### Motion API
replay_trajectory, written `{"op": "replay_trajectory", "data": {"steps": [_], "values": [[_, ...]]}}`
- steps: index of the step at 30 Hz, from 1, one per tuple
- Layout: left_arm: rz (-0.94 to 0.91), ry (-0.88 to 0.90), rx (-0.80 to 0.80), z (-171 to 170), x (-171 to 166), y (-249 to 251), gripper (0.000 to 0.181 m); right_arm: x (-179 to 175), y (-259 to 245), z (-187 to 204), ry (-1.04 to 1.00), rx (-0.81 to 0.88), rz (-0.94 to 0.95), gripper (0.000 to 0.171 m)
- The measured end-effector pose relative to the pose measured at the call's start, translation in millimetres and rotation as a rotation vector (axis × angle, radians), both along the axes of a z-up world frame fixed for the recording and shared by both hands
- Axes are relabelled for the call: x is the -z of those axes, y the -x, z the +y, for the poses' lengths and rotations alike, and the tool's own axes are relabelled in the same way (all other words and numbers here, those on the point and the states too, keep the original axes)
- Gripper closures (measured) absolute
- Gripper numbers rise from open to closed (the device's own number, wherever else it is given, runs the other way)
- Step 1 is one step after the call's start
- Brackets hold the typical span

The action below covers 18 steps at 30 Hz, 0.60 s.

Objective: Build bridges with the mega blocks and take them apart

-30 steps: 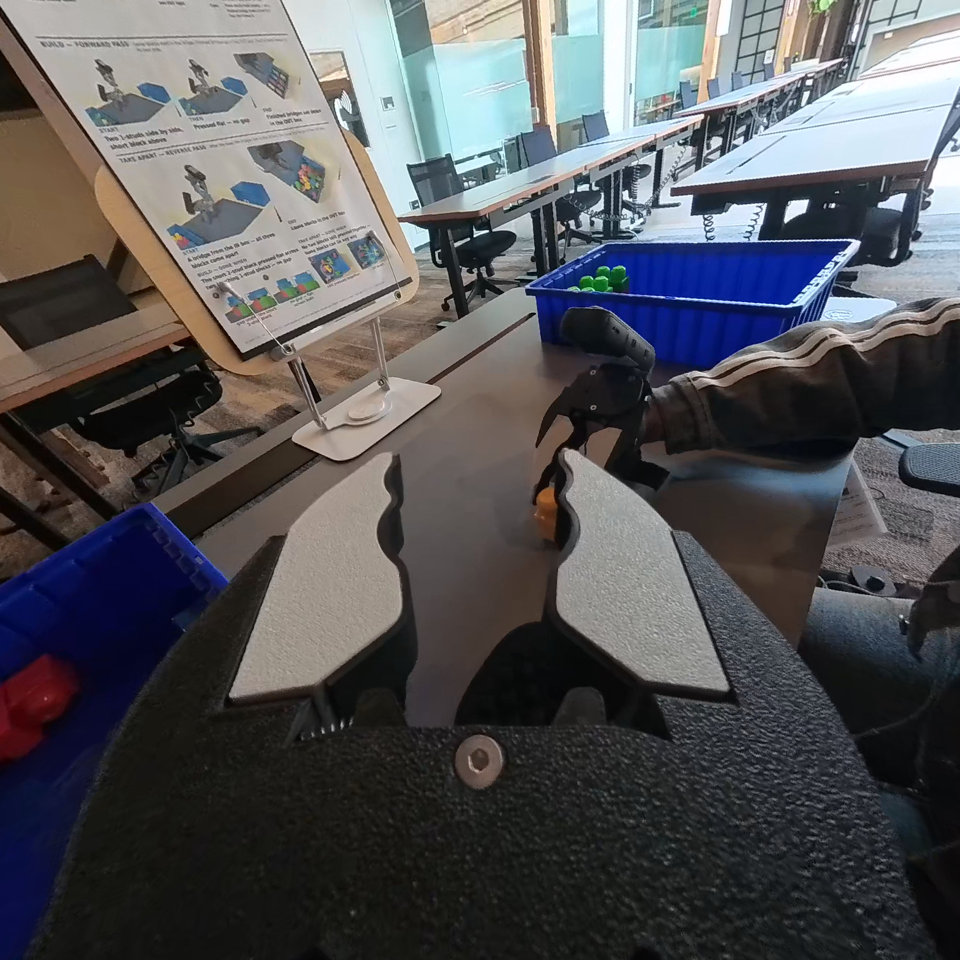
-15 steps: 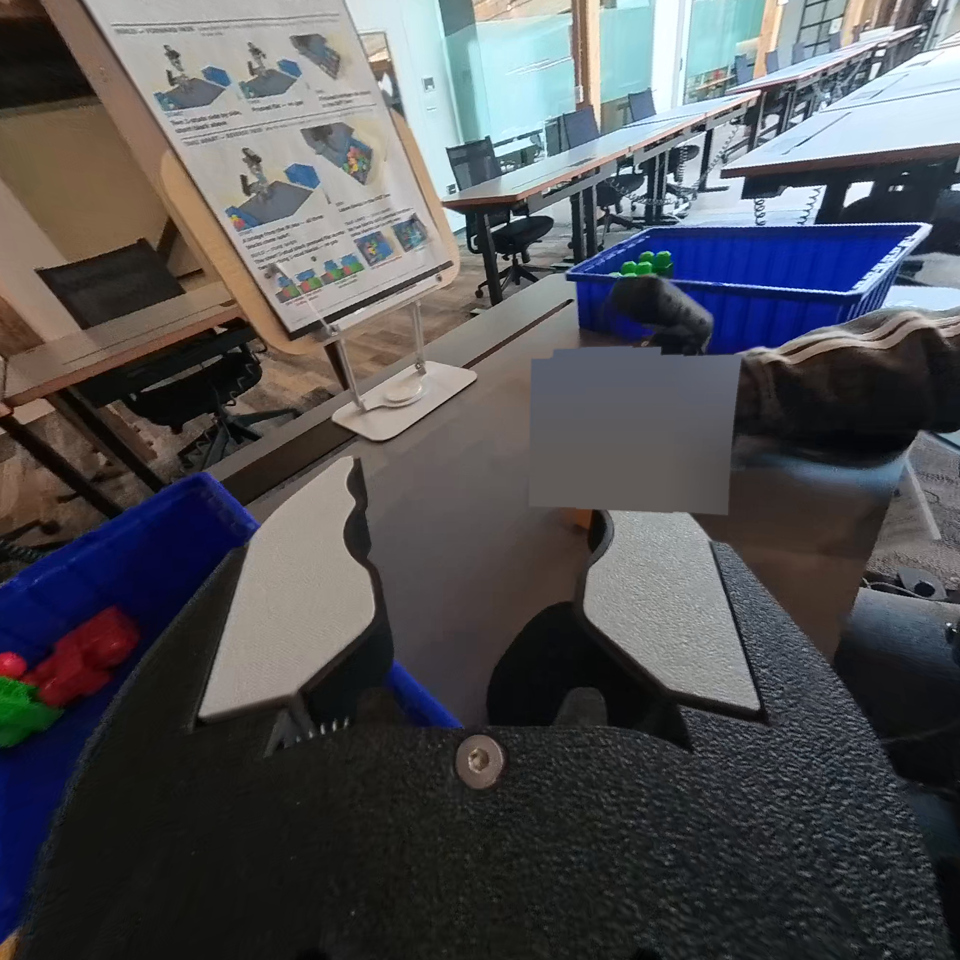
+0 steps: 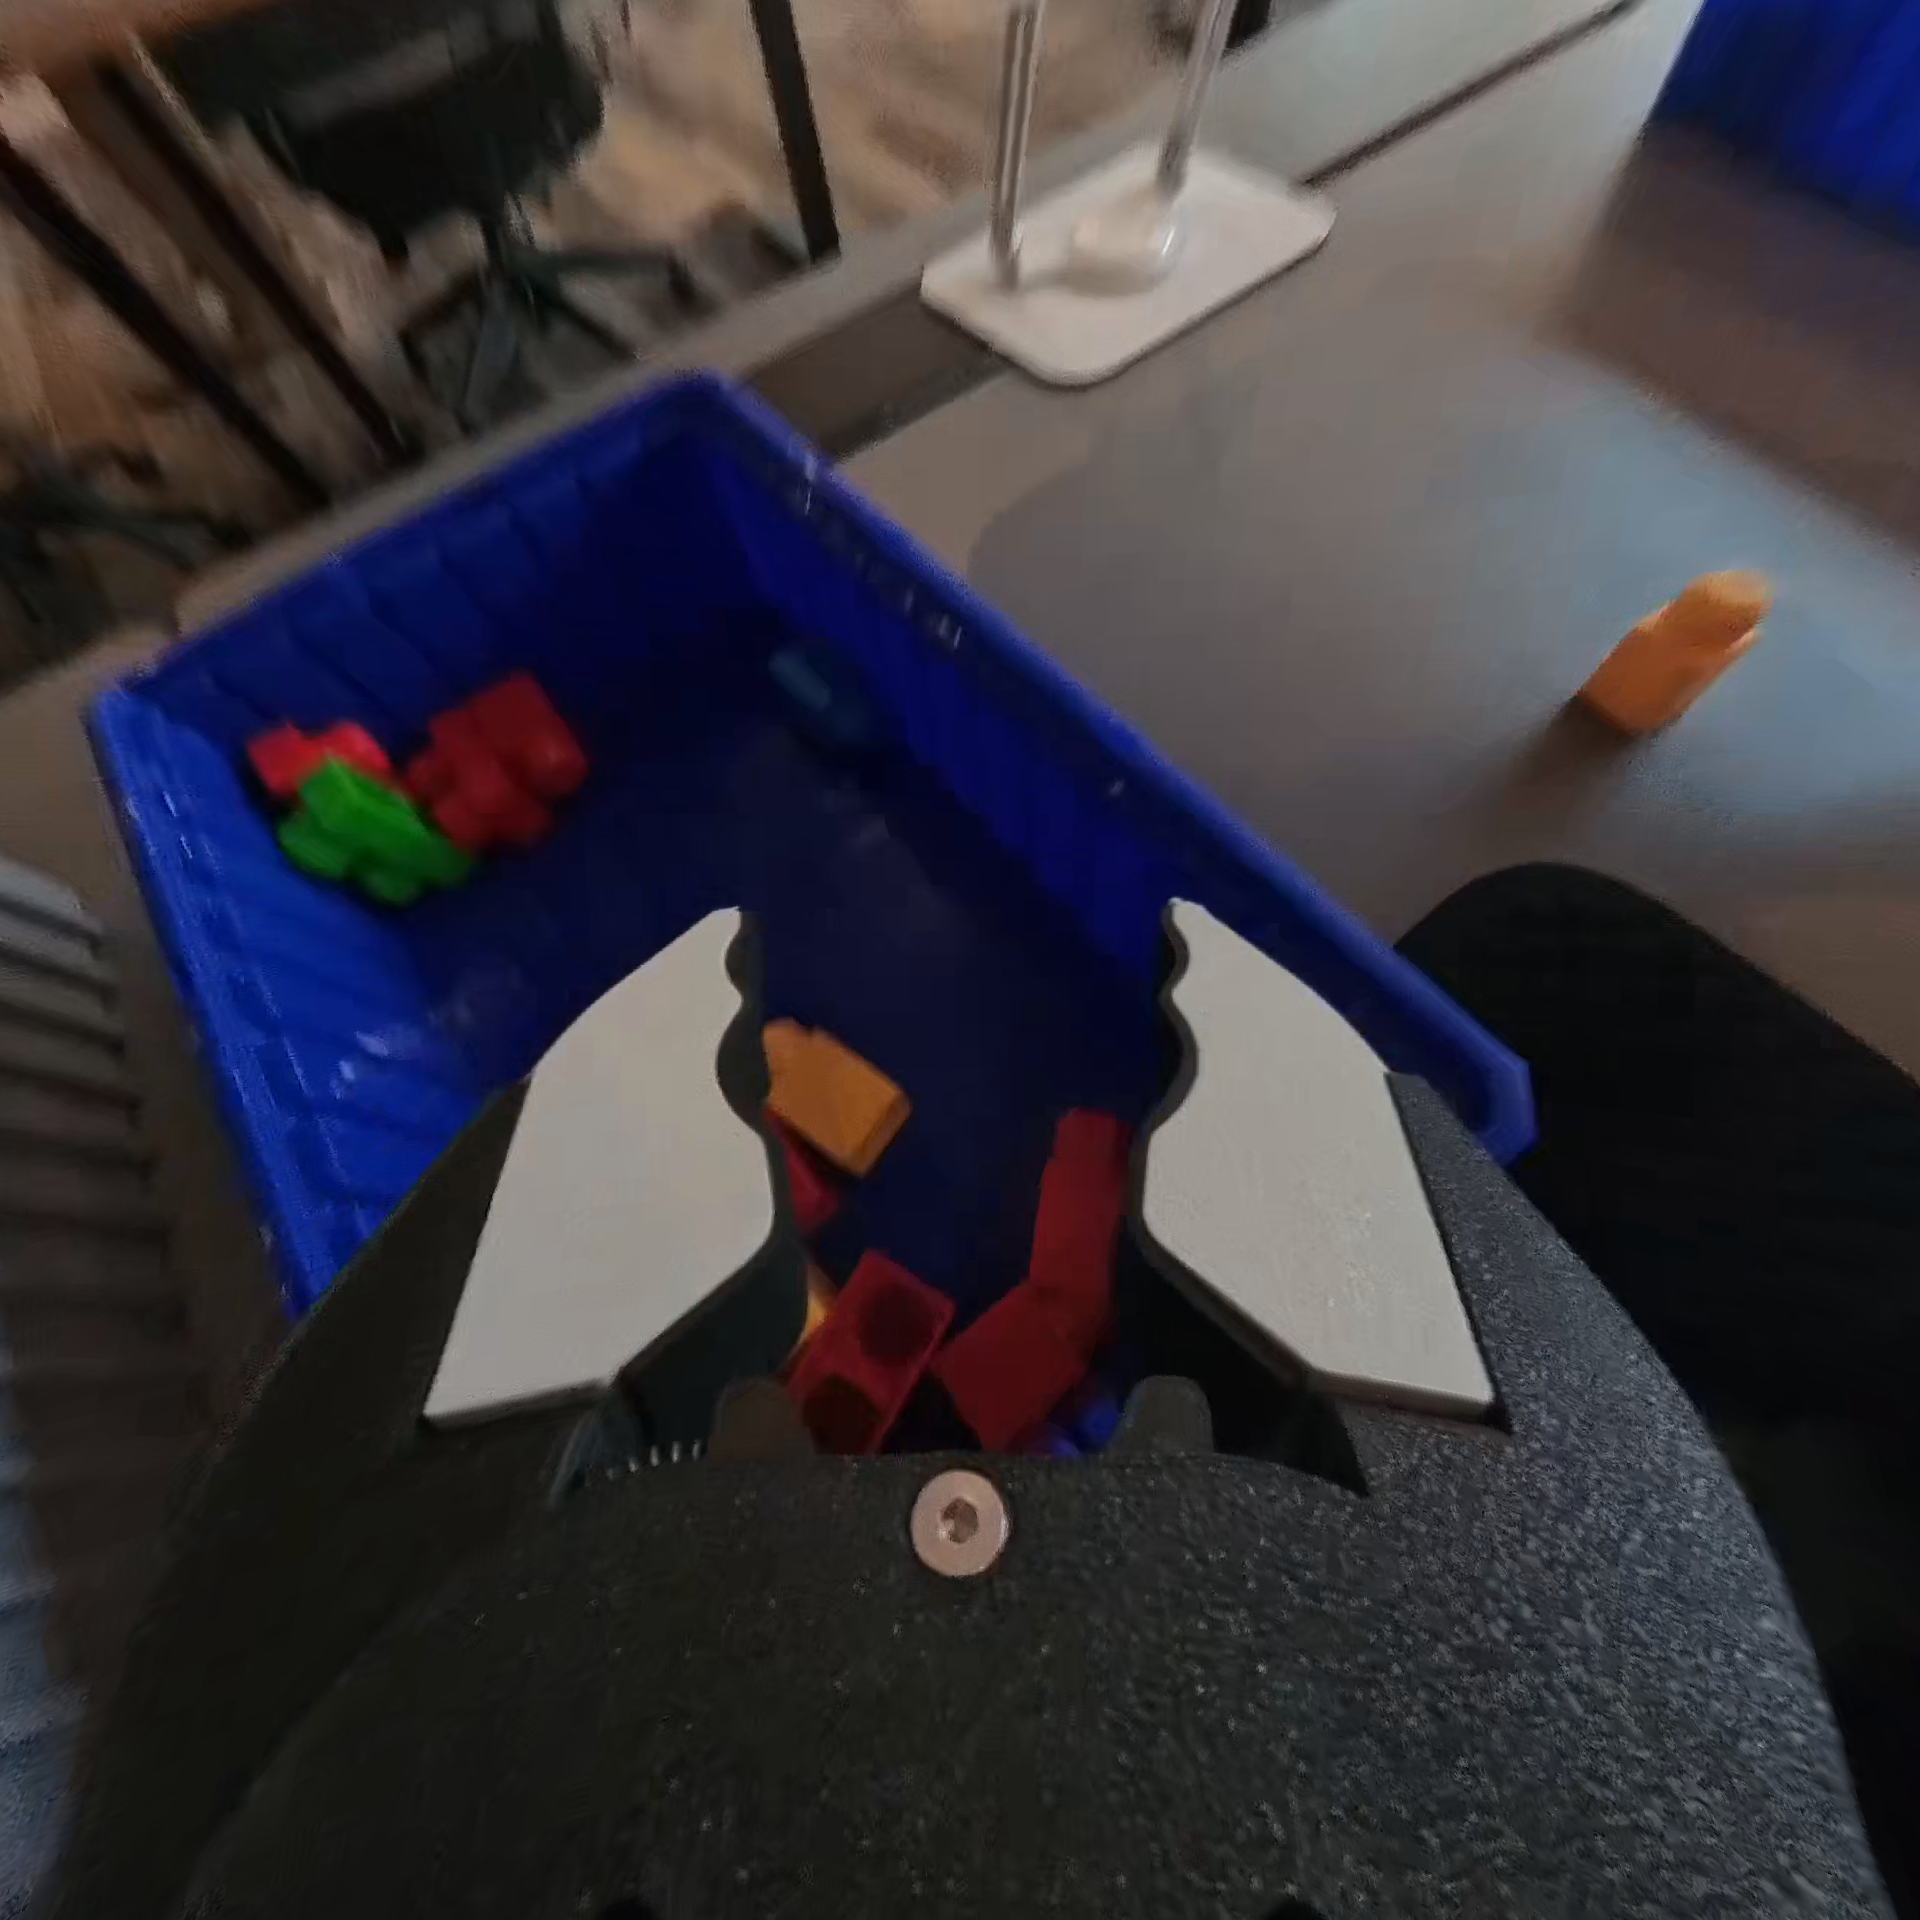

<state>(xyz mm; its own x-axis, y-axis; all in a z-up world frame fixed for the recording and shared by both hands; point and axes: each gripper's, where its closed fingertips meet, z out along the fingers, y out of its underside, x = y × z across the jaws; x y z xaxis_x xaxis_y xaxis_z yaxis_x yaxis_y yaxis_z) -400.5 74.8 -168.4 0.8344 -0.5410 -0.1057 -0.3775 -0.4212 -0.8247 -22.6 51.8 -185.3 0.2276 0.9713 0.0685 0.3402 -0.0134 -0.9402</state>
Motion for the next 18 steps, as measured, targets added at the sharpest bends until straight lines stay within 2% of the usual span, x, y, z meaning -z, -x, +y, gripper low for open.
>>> {"op": "replay_trajectory", "data": {"steps": [8,10,18], "values": [[0.144,0.465,-0.094,2.7,86.3,26.9,0.118,-25.7,-20.0,-11.2,-0.091,0.054,0.045,0.070],[0.182,0.514,-0.124,3.0,99.5,26.9,0.117,-27.4,-23.0,-11.9,-0.107,0.064,0.052,0.071],[0.126,0.671,-0.236,10.3,131.0,20.4,0.118,-33.7,-38.0,-14.4,-0.135,0.074,0.115,0.075]]}}
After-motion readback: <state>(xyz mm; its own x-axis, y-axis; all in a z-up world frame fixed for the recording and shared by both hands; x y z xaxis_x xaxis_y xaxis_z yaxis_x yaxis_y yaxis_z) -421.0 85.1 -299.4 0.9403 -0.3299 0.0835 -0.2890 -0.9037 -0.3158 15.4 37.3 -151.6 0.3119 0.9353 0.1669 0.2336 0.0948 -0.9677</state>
